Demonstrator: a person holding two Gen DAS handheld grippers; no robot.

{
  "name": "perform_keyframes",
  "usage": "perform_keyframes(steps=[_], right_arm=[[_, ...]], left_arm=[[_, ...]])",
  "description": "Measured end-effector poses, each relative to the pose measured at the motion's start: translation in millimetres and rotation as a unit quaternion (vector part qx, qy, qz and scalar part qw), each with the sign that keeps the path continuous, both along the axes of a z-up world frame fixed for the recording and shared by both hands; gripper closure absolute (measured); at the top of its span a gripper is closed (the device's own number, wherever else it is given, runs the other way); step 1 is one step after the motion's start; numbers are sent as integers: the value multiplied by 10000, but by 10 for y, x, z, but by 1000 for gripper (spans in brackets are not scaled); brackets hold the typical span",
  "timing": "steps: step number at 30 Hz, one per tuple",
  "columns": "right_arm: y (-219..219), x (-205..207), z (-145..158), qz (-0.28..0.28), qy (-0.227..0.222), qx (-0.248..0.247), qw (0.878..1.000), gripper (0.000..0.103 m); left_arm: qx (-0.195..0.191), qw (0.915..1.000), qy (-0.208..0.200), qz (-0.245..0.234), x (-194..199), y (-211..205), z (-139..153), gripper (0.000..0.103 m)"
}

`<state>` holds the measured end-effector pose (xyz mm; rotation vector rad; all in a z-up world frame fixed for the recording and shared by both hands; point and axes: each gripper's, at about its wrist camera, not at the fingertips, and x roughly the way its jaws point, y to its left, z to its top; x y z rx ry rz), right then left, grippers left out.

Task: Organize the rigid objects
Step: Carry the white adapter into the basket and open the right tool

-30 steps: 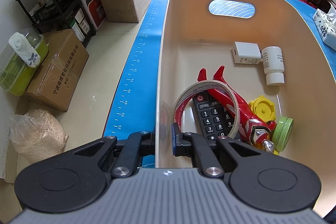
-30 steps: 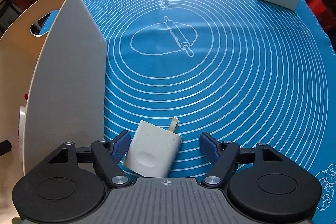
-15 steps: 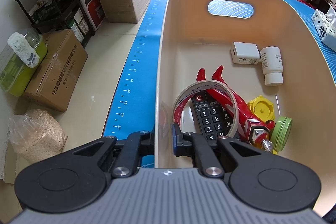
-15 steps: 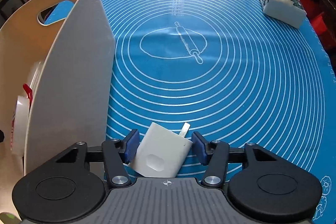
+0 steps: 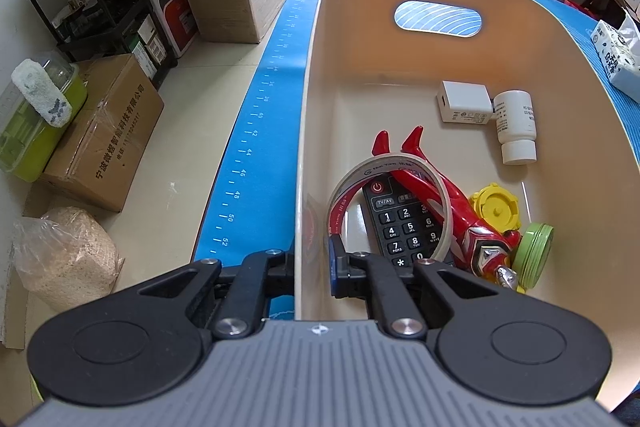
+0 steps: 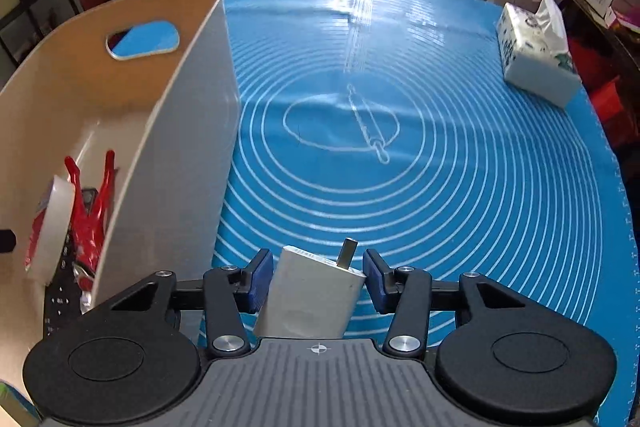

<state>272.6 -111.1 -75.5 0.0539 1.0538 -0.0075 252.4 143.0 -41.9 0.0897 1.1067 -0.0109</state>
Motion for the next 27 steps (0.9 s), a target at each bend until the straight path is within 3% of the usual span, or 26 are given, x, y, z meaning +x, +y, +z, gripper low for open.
perform_keyframes(steps=[7,17,21,27], right_arm=[[-85,-49,274,-146,-547,-53,9984,49],[63,-256,1103,64,-1955,378,9800,49],[310,-301,1196,460,-2036,577,9763,49],[715,-273,1005,989,-1664,662,9788,49]], left_arm=[[6,10000,0,3,1,1,0,92],[72,10000,1,2,5,-24,-10,92],[103,9999,-5,4,3,-33,-11,92],[124,9999,-8,6,-3,-36,-12,92]])
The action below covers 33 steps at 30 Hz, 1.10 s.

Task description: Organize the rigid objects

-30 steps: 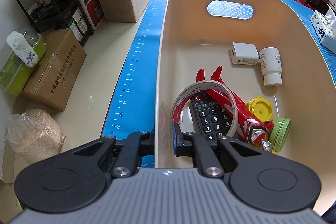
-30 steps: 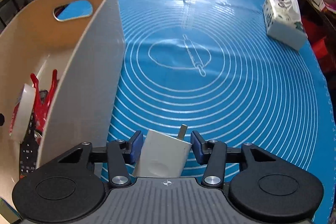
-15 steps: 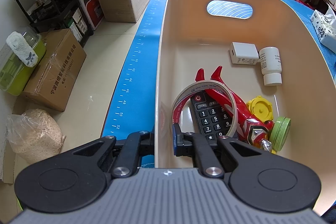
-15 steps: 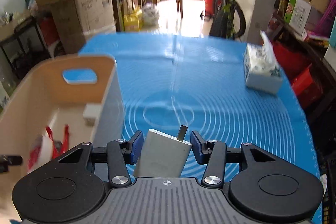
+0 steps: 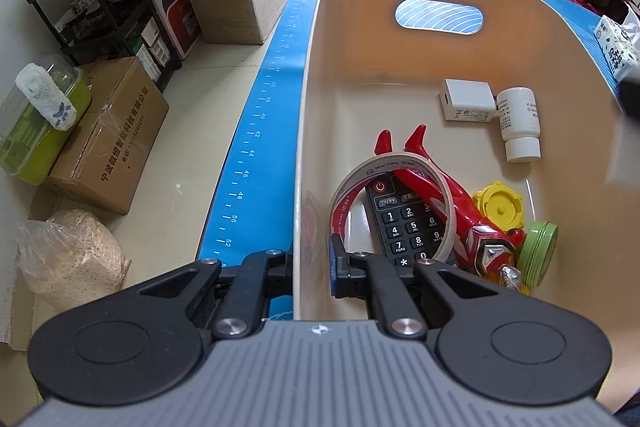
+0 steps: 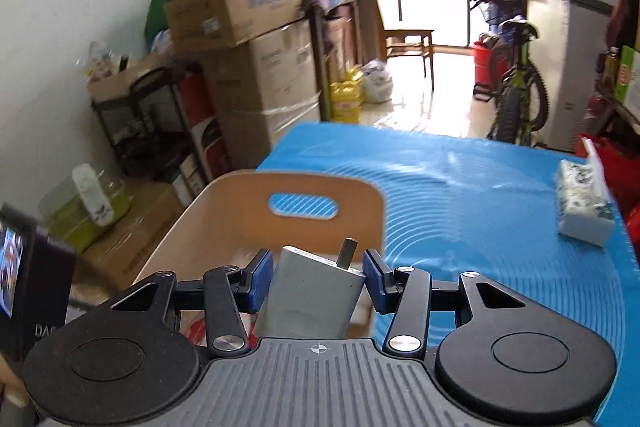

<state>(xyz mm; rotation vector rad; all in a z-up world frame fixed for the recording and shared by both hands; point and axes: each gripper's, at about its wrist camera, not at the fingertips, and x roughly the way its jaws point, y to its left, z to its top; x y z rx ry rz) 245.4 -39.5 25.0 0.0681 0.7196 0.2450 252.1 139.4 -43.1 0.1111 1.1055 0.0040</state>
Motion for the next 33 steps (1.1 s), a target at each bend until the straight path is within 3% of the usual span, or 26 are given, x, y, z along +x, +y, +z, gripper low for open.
perform_keyframes(steps=[11,14,22,24,26,29,33], right_arm=[[326,62,-502,310,871,-316,9952,48],[363,36,-500,325,813,-437,9952,54],[273,-33,-374,306,767,-295,9961,54],[223,-76,-305,246,727,-221,9968,46],[134,-163,-213,125,582,-115,9982,24],[21,-287,-53,16,388,-75,9992,23],[-195,-499,124,-205,242,41,9995,11]], left_arm=[[100,9999,-22,25,-6,-27,7,92],[126,9999,-17,40,-5,-36,8,92],[241,9996,-129,89,-23,-53,76,91],[265,9993,-250,108,-58,-70,148,76],[227,9988,-427,108,-121,-116,248,64],[261,9973,-680,35,-260,-253,414,49],[200,9947,-1007,-5,-483,-418,663,38]])
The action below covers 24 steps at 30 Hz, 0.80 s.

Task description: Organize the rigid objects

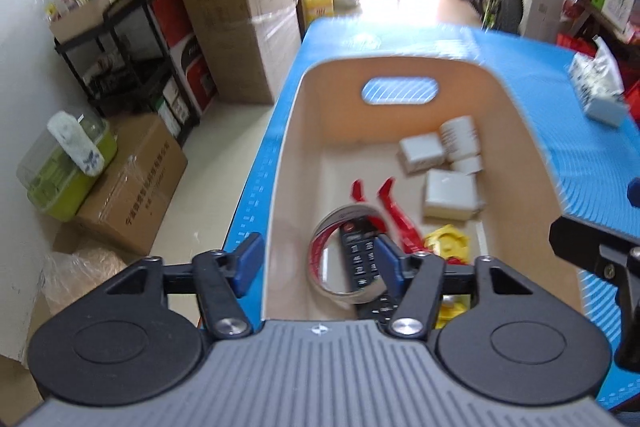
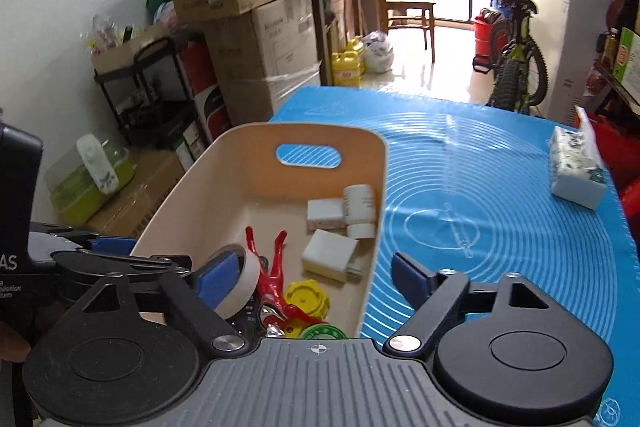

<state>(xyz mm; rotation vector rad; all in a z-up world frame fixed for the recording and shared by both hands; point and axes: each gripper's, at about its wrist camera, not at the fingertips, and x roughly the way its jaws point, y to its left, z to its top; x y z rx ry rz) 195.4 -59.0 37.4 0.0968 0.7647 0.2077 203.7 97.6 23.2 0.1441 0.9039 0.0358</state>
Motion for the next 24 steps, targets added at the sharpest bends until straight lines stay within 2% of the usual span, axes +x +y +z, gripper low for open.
perform_keyframes(steps=[3,14,19,24], right_arm=[[-157,-175,99,-106,-44,-30,9999,10],[-636,-873,415,-397,-248,-82,9989,7],[-775,-1187,497,-453,-333,-133,9983,6],[-910,-1480,511,-513,-380,-189,9978,6]], left_arm=[[-116,9997,-211,-27,-152,-89,164,32],[-102,9986,-505,-132,-813,-452,559,30],[-63,9968,-782,-144,-1171,-595,704,30],[-14,9961,-851,-219,-1427,-697,737,28]])
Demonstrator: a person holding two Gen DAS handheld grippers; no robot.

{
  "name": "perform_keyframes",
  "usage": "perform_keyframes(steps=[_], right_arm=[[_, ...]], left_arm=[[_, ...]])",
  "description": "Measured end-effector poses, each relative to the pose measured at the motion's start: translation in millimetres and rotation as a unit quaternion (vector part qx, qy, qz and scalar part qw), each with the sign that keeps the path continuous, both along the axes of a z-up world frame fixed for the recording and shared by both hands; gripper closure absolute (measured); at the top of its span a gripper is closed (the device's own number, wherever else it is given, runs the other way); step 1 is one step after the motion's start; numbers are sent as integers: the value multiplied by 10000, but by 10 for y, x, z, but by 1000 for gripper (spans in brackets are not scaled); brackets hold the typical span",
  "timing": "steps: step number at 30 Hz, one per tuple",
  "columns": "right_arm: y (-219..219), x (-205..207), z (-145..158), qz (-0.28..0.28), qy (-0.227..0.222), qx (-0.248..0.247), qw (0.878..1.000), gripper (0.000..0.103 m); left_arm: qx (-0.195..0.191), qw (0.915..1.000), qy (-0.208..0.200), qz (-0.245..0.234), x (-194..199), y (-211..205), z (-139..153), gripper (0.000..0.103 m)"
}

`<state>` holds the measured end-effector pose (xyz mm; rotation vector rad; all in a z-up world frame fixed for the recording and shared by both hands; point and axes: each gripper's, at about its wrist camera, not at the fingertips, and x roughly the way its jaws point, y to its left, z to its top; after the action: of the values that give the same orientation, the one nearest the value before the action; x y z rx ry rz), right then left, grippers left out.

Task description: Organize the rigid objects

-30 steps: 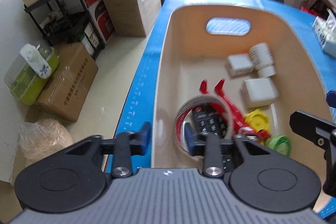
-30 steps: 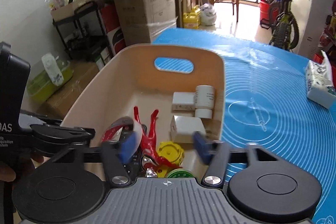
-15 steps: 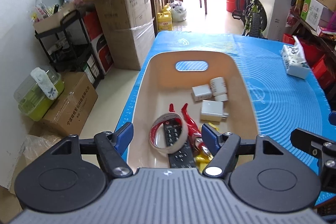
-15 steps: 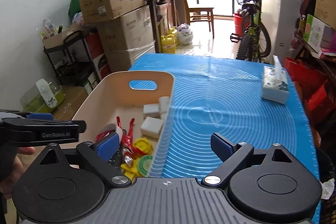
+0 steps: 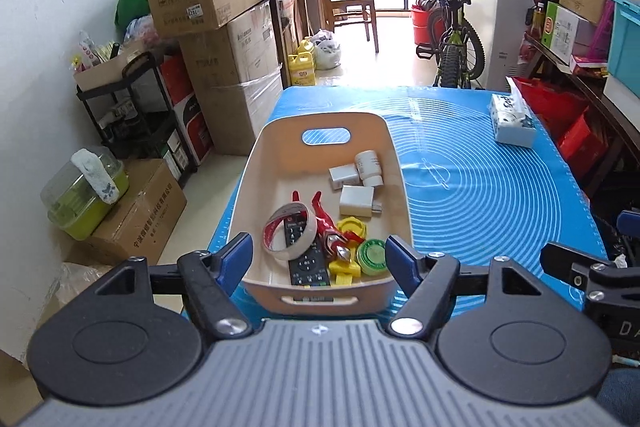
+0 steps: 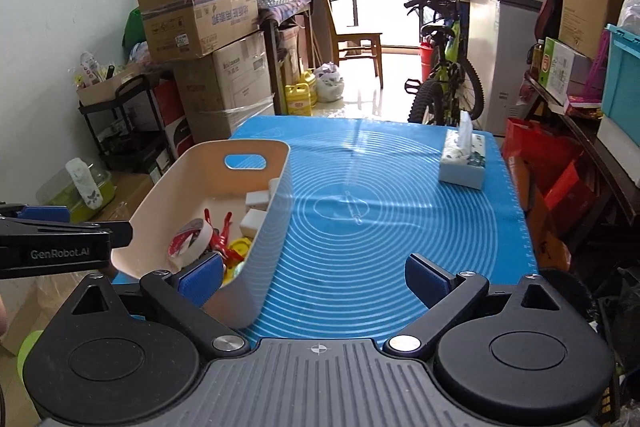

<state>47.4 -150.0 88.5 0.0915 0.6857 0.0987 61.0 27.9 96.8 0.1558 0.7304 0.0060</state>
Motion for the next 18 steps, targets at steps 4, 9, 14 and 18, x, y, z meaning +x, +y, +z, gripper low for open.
perform_keyframes(steps=[4,9,14,18], right_arm=[[-80,-211,-49,40,34,-5,10000,6],[-131,-451,-164,35,14,-103,9999,6],[-179,-643,-324,-47,-3,-165,9999,6],[-217,-763,-493,-136,-25,-267,9995,6]], left_arm=[[30,10000,-51,-78,-177,-87,-55,26],[26,9997,40,-240,-360,-164,-214,24],[120,9991,-28,-409,-501,-245,-407,24],[-17,9989,-35,-476,-568,-288,-517,24]])
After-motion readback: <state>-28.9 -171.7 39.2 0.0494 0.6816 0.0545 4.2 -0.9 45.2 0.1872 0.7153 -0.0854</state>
